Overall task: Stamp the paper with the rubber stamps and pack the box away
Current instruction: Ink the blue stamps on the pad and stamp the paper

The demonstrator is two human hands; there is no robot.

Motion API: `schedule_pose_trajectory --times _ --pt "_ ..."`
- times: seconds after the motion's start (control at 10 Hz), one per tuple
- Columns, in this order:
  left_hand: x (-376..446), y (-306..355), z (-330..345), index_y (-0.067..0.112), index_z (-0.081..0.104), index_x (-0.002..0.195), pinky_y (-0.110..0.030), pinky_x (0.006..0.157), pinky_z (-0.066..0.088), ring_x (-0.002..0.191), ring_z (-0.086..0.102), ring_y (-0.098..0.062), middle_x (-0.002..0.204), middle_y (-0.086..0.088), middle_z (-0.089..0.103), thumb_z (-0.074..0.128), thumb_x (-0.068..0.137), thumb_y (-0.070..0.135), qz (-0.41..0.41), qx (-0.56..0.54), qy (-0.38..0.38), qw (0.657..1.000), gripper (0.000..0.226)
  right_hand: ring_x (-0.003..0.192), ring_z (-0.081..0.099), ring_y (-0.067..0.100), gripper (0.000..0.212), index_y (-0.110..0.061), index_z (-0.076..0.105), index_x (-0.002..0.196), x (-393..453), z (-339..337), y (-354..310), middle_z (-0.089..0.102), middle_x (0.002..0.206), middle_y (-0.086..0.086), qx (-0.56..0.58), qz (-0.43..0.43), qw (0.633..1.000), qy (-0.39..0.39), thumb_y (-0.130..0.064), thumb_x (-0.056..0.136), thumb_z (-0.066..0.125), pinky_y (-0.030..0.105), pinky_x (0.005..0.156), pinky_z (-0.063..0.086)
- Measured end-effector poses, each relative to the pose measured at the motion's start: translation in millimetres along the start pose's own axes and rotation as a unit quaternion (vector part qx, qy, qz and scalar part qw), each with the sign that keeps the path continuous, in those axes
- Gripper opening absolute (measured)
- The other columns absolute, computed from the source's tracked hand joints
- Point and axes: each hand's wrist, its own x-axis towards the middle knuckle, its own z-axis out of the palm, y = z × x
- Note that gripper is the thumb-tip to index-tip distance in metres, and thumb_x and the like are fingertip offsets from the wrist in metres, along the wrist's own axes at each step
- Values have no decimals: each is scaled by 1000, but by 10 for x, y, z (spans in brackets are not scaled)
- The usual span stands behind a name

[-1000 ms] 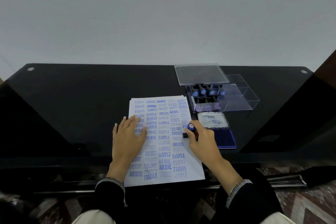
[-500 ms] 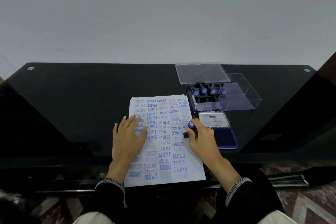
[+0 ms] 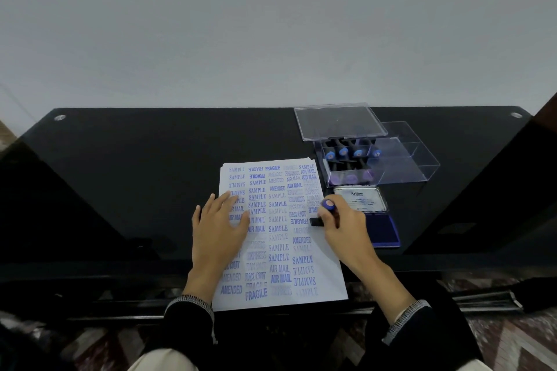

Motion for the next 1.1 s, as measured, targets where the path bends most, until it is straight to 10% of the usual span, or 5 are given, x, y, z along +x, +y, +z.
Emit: schedule_pose_trajectory --times 0.2,0.6,1.1 --pt "-5 -9 5 23 47 140 -42 120 8 144 25 -16 149 6 40 48 95 47 2 3 4 1000 51 56 56 6 16 -13 59 88 99 -185 -57 65 75 5 193 100 964 155 -11 97 46 21 62 49" --pt "9 -4 15 23 47 140 -41 119 8 144 25 -15 150 7 40 48 94 48 1 6 0 1000 52 66 59 16 21 -3 60 105 55 -253 140 65 90 16 334 188 901 201 -11 101 41 28 65 50" --pt "15 65 -39 35 58 119 -51 118 8 142 26 -17 137 11 48 50 95 39 -1 -5 -21 1000 25 87 64 5 19 -24 66 102 -80 -195 -33 69 94 -8 99 6 994 46 -14 86 67 12 73 49"
